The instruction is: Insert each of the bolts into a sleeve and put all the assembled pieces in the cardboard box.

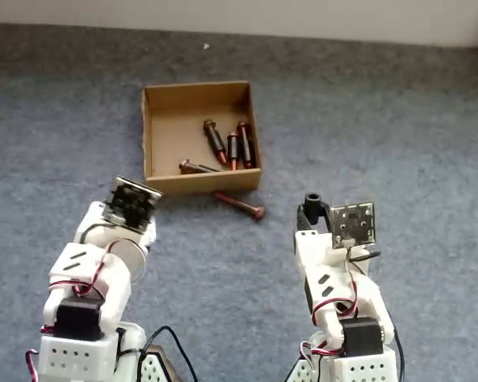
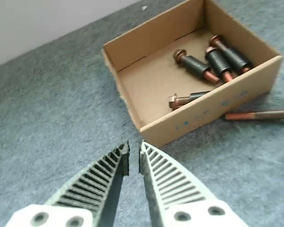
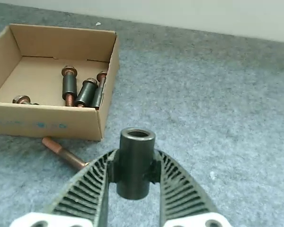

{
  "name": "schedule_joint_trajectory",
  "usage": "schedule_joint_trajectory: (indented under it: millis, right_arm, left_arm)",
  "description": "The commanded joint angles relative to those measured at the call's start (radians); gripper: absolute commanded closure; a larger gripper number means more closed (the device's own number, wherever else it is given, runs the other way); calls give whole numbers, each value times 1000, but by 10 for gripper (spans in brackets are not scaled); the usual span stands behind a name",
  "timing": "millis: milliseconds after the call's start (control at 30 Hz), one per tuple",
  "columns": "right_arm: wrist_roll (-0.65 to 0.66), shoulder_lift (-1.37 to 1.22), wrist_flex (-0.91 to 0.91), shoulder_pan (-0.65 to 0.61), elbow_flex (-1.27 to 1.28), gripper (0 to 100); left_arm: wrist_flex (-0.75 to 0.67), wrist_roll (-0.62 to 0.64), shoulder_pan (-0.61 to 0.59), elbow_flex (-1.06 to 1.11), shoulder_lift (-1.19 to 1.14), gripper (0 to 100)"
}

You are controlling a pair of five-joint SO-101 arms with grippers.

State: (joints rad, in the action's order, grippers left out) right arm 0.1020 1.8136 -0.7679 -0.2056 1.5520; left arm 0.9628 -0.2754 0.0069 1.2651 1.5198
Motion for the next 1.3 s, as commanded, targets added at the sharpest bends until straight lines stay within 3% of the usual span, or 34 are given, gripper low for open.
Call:
schedule_joint_trajectory:
  millis: [0, 233, 500, 833, 1067, 1267]
  right_arm:
    - [-11, 22, 27, 12, -10, 992]
    - [-11, 22, 27, 15, -10, 992]
    - [-80, 22, 27, 130, -16, 992]
    - [-75, 22, 27, 131, -16, 992]
    - [-74, 22, 27, 131, -16, 992]
    - [-72, 22, 28, 131, -16, 992]
  left_arm:
    - [51, -58, 124, -110, -18, 926]
    - [58, -187, 185, -295, -367, 924]
    - [58, -330, 298, -519, -851, 889]
    - [57, -534, 409, -773, -1340, 849]
    - [58, -647, 463, -891, -1554, 849]
    - [58, -658, 475, -1017, -1676, 849]
